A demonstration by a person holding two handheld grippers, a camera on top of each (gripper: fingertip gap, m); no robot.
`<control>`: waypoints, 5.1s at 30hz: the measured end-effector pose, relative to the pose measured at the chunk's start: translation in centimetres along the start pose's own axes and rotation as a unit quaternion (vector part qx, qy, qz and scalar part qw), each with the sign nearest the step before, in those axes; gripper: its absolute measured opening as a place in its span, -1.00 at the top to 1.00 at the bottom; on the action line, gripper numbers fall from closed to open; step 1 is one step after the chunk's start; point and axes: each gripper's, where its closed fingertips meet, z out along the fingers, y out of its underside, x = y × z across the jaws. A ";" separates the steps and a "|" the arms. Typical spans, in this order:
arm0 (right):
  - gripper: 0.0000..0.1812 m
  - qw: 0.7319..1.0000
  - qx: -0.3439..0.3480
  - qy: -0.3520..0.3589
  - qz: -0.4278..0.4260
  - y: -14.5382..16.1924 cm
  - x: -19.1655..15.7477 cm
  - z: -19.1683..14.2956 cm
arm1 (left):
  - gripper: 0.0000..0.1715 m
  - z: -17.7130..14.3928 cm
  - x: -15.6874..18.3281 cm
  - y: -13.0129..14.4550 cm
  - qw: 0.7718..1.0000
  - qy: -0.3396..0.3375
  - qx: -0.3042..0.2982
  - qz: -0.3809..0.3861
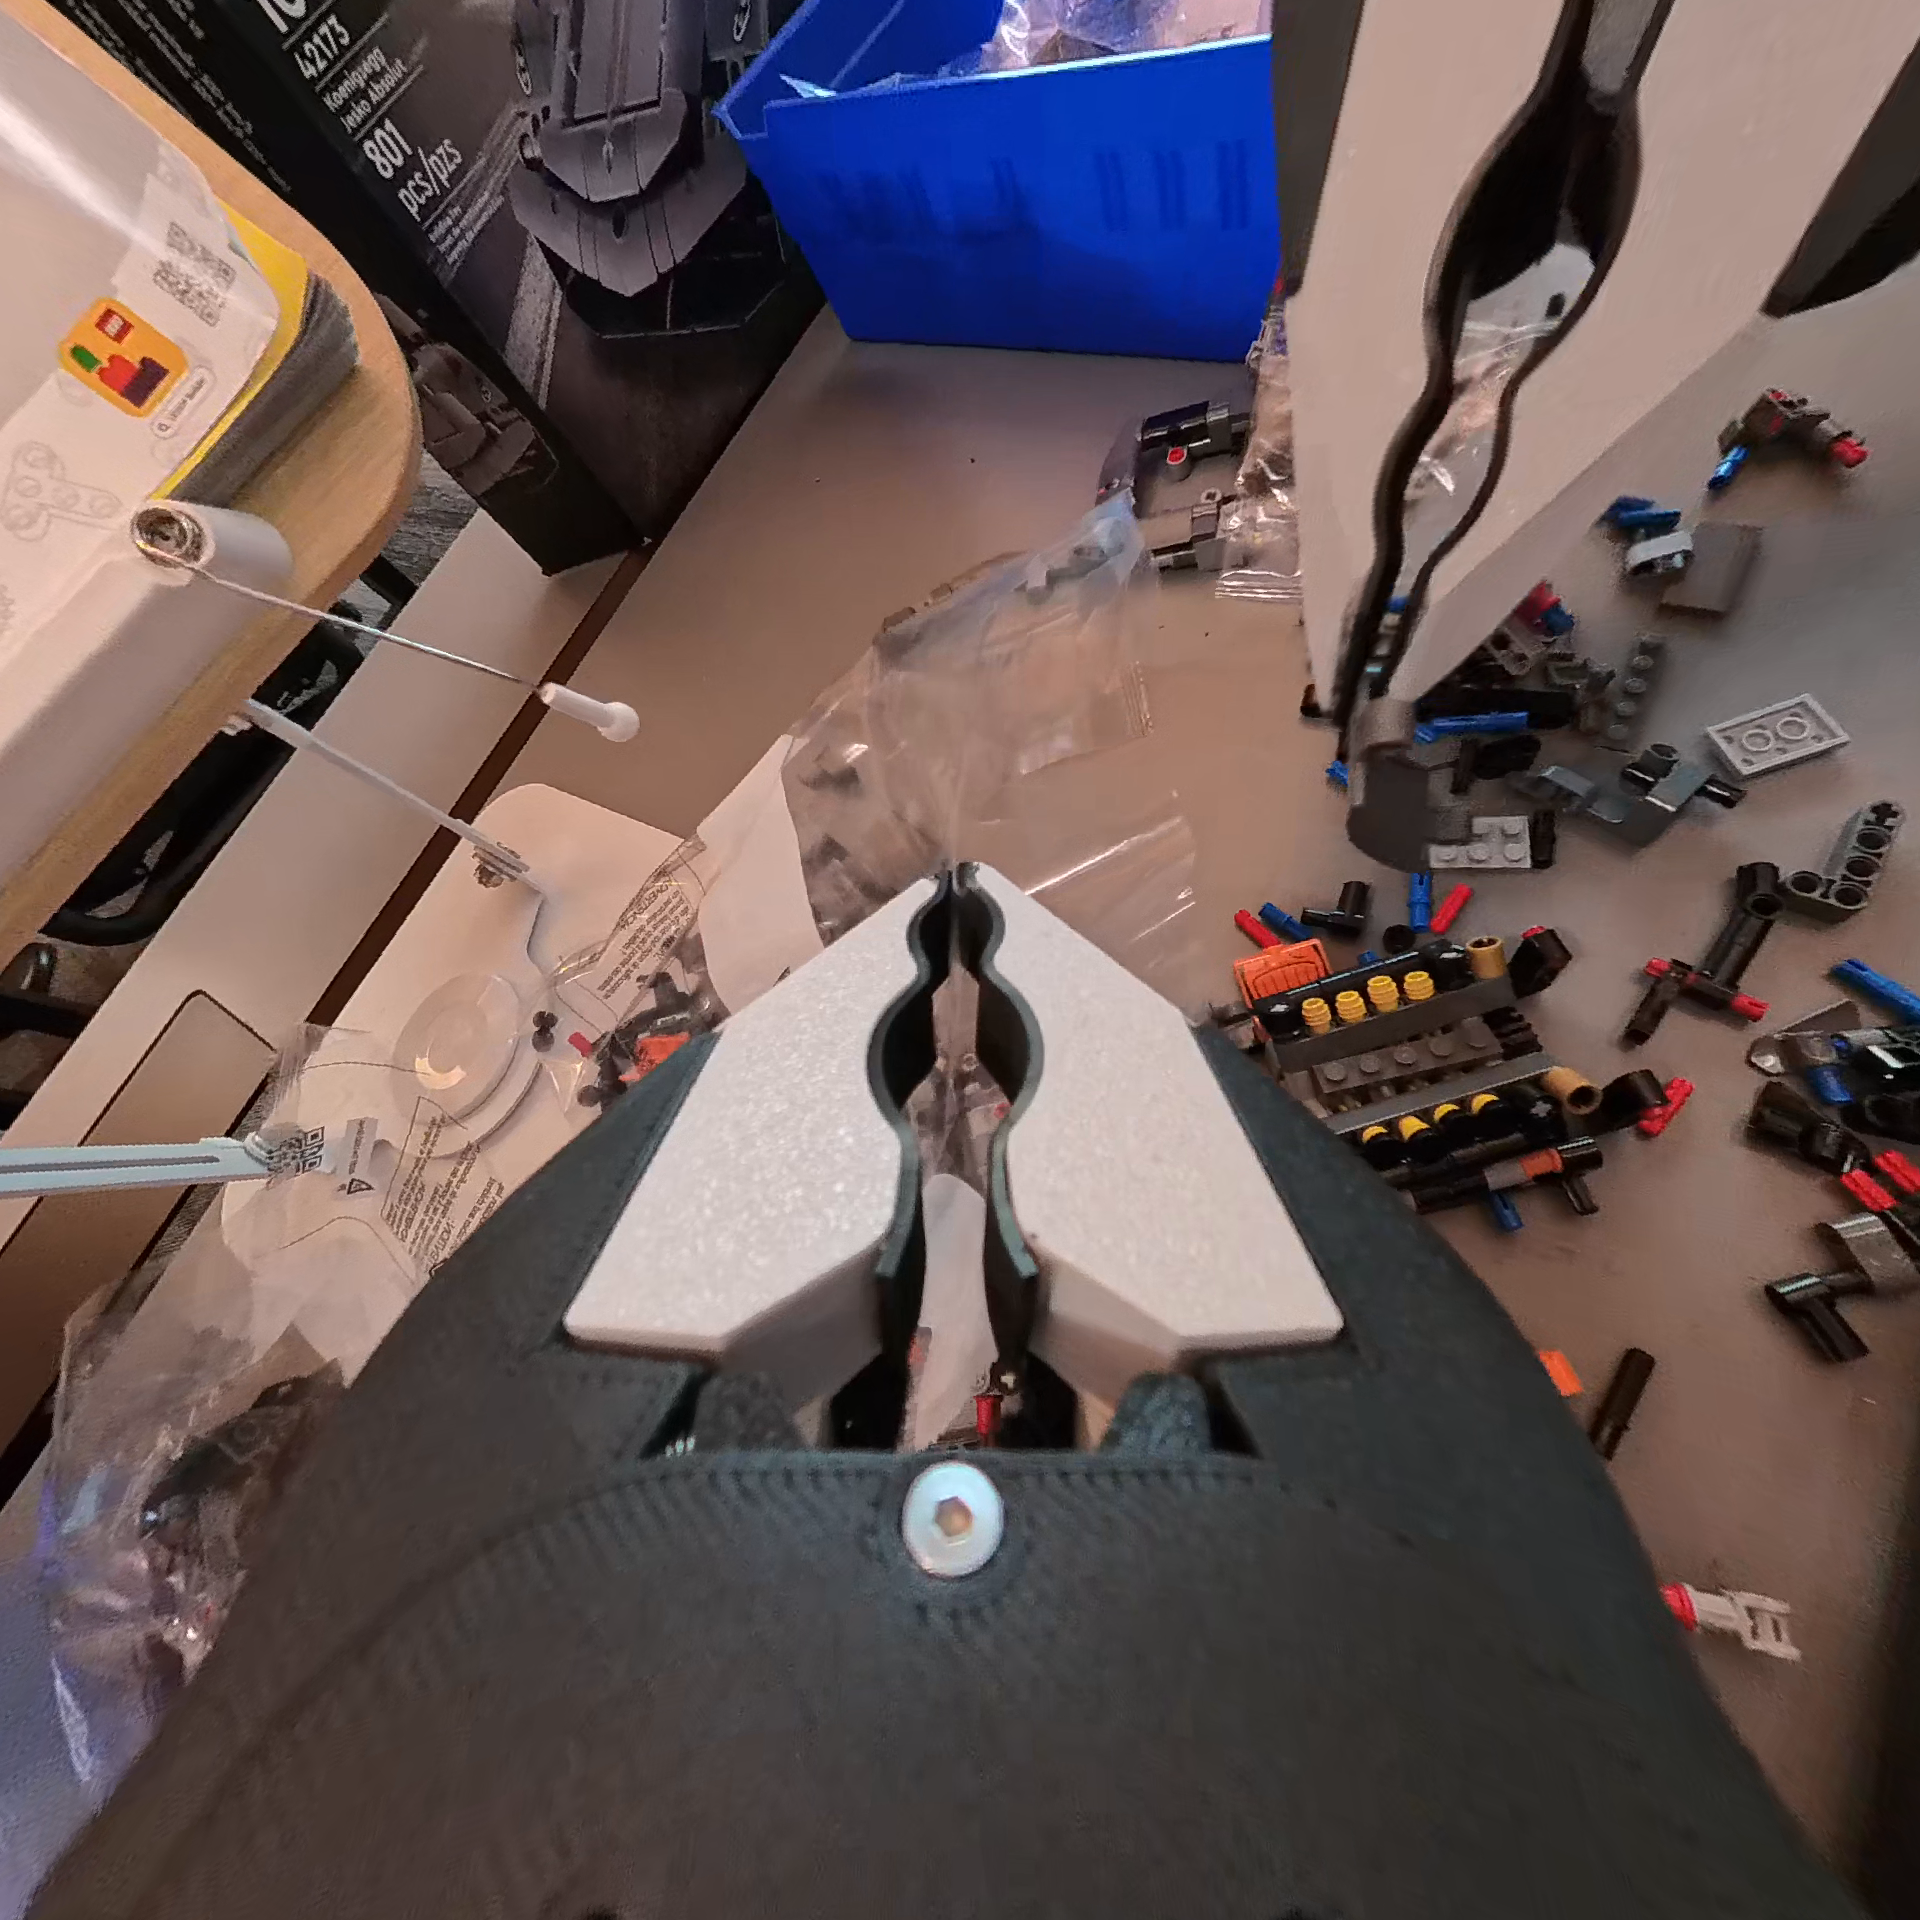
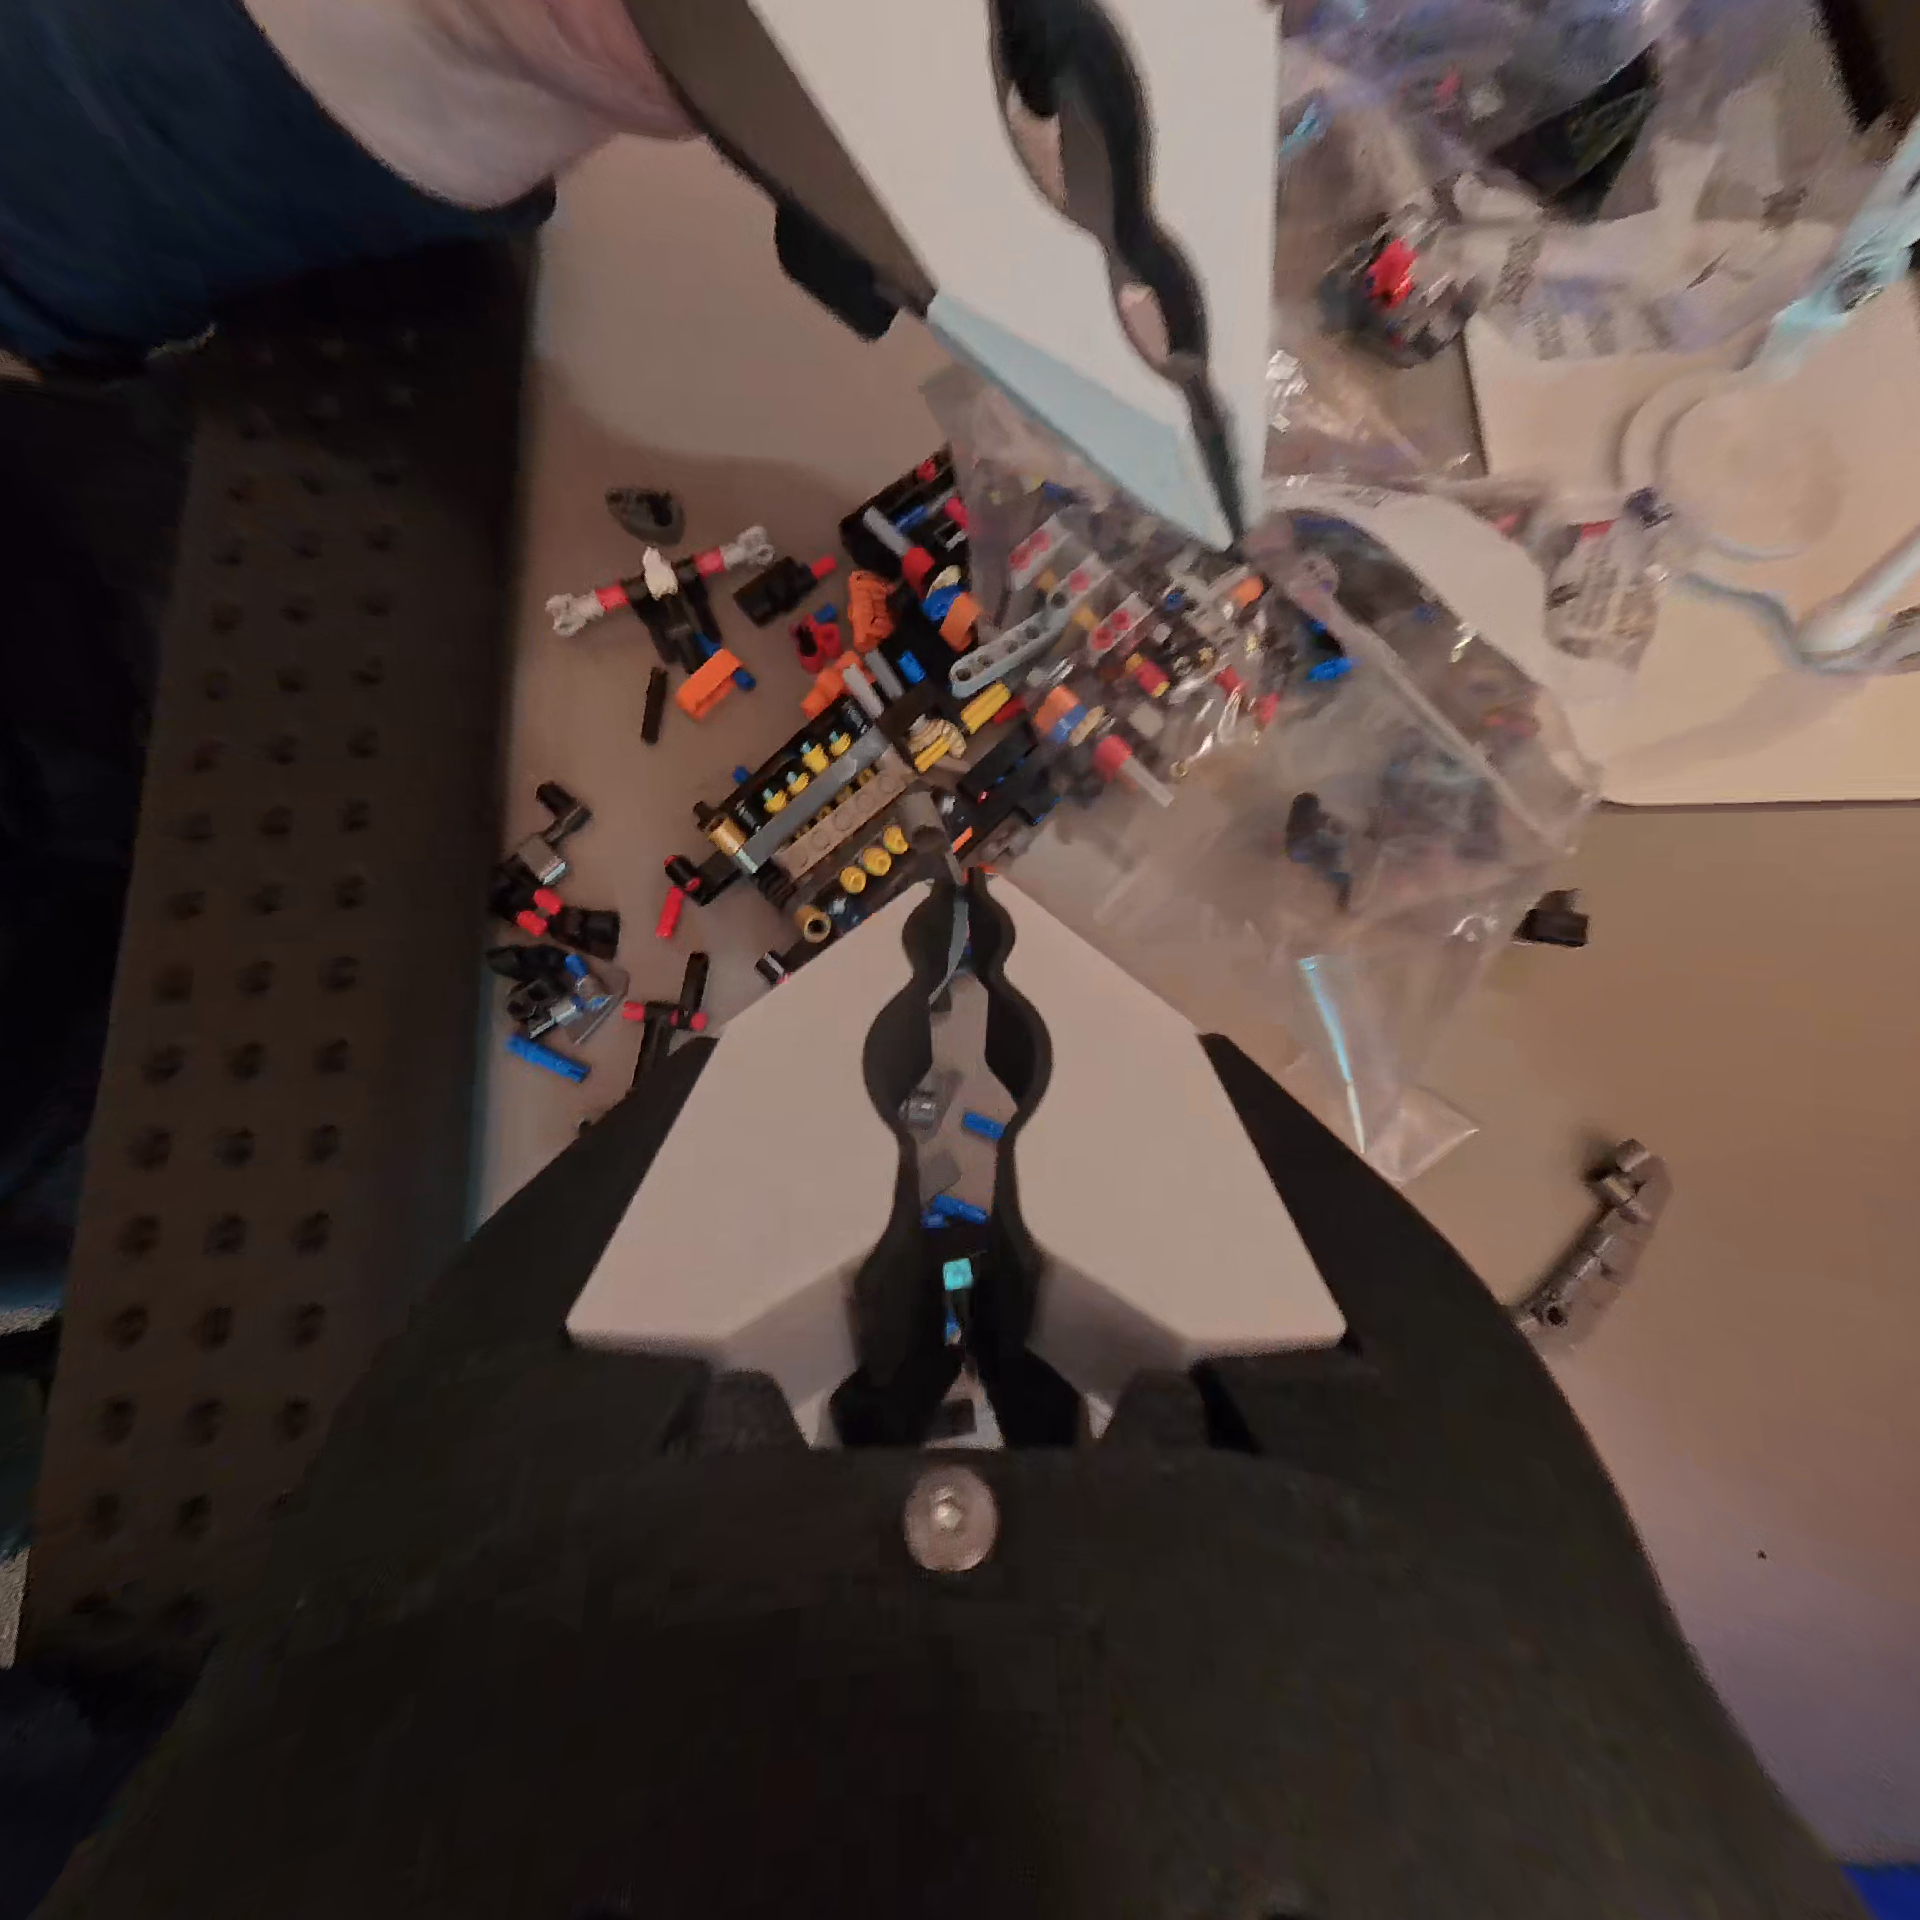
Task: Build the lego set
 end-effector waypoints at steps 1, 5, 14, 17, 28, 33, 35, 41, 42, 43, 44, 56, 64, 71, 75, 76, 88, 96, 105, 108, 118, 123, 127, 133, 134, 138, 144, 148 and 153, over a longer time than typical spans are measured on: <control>1.00 1.000 0.017 0.004 -0.003 -0.8 0.1 -0.2 | 1.00 0.0 -0.1 0.0 1.000 0.001 0.001 -0.002; 1.00 0.995 0.093 0.028 -0.020 -5.0 0.5 -1.5 | 1.00 -0.1 -0.3 -0.1 1.000 0.003 0.009 -0.012; 1.00 0.972 0.178 0.154 -0.015 -9.9 4.8 -3.0 | 1.00 -0.2 -0.3 -0.4 1.000 0.004 0.016 -0.021; 1.00 0.969 0.165 0.180 -0.046 -9.3 4.7 -2.2 | 1.00 -0.4 -0.6 -0.4 0.999 0.004 0.022 -0.031; 1.00 0.973 0.102 0.183 -0.096 -6.7 4.6 -0.2 | 1.00 -0.9 -1.2 -0.9 0.997 -0.004 0.045 -0.055; 0.75 0.978 -0.018 0.192 -0.079 -4.0 5.8 4.0 | 1.00 -0.9 -1.2 -0.9 0.998 -0.004 0.043 -0.054; 0.72 0.976 -0.009 0.202 -0.075 -4.2 6.2 3.4 | 1.00 -0.9 -1.2 -0.8 0.998 -0.005 0.043 -0.054; 0.82 0.993 0.021 0.112 0.004 -1.5 4.8 -1.0 | 1.00 -1.1 -1.3 -0.8 0.997 -0.005 0.045 -0.056; 0.81 0.995 -0.012 0.095 0.027 0.4 4.8 -1.0 | 1.00 -1.0 -1.2 -0.8 0.998 -0.004 0.043 -0.054; 0.81 0.994 -0.052 0.088 0.047 2.6 4.9 -0.8 | 1.00 -0.9 -1.1 -0.7 0.998 -0.004 0.040 -0.051; 0.78 0.990 -0.092 0.089 0.062 4.5 5.1 -0.7 | 1.00 -0.8 -1.0 -0.7 0.998 -0.005 0.037 -0.048; 0.75 0.964 -0.227 -0.003 0.140 11.1 2.4 0.9 | 1.00 -0.6 -0.9 -0.5 0.998 -0.006 0.032 -0.046; 0.90 0.958 -0.246 -0.003 0.144 11.6 2.3 1.6 | 1.00 -0.6 -0.9 -0.5 0.998 -0.004 0.032 -0.046; 1.00 0.968 -0.218 -0.020 0.126 10.3 1.7 1.9 | 1.00 -0.4 -0.8 -0.3 0.999 -0.002 0.026 -0.042; 0.90 0.965 -0.230 -0.014 0.122 10.6 1.6 1.8 | 1.00 -0.3 -0.7 -0.2 0.999 0.000 0.025 -0.042; 0.90 0.963 -0.238 -0.013 0.126 10.8 1.7 1.9 | 1.00 -0.2 -0.7 -0.2 0.999 0.000 0.024 -0.041; 0.99 0.983 -0.158 -0.012 0.090 7.0 1.6 1.6 | 1.00 -0.2 -0.8 -0.3 0.999 -0.002 0.023 -0.041; 0.99 0.994 0.019 0.101 0.026 -1.3 5.0 0.7 | 1.00 0.0 -0.6 -0.5 0.999 0.000 0.026 -0.040; 0.90 0.994 -0.022 0.105 0.037 0.4 5.1 0.9 | 1.00 -0.1 -0.8 -0.4 0.999 -0.004 0.026 -0.043; 0.84 0.989 -0.098 0.082 0.068 4.4 4.5 0.2 | 1.00 -0.1 -0.7 -0.3 0.999 -0.002 0.024 -0.042; 0.97 0.967 -0.225 -0.021 0.119 9.9 1.8 3.0 | 1.00 -0.2 -0.7 -0.4 0.999 -0.002 0.025 -0.042; 1.00 0.973 -0.206 -0.031 0.097 8.8 1.3 3.1 | 1.00 -0.2 -0.6 -0.4 0.999 -0.002 0.026 -0.041; 0.89 0.982 -0.163 -0.031 0.088 7.0 1.0 2.6 | 1.00 -0.3 -0.7 -0.5 0.999 -0.002 0.028 -0.042; 0.73 0.975 -0.207 -0.041 0.076 8.1 0.8 4.6 | 1.00 -0.2 -0.6 -0.4 0.999 -0.001 0.025 -0.040; 0.72 0.975 -0.207 -0.041 0.071 7.9 0.7 4.9 | 1.00 -0.2 -0.6 -0.4 0.999 -0.001 0.025 -0.040; 0.75 0.978 -0.199 -0.039 0.057 7.5 0.8 5.3 | 1.00 -0.2 -0.6 -0.4 0.999 -0.001 0.025 -0.041; 1.00 0.978 -0.195 -0.035 0.061 7.6 1.1 5.5 | 1.00 -0.2 -0.6 -0.4 0.999 -0.002 0.025 -0.041; 1.00 0.978 -0.197 -0.036 0.058 7.8 1.0 5.2 | 1.00 -0.3 -0.7 -0.4 0.999 -0.003 0.026 -0.042; 0.91 0.982 -0.170 -0.037 0.070 7.2 1.1 4.1 | 1.00 -0.3 -0.7 -0.4 0.999 -0.004 0.027 -0.041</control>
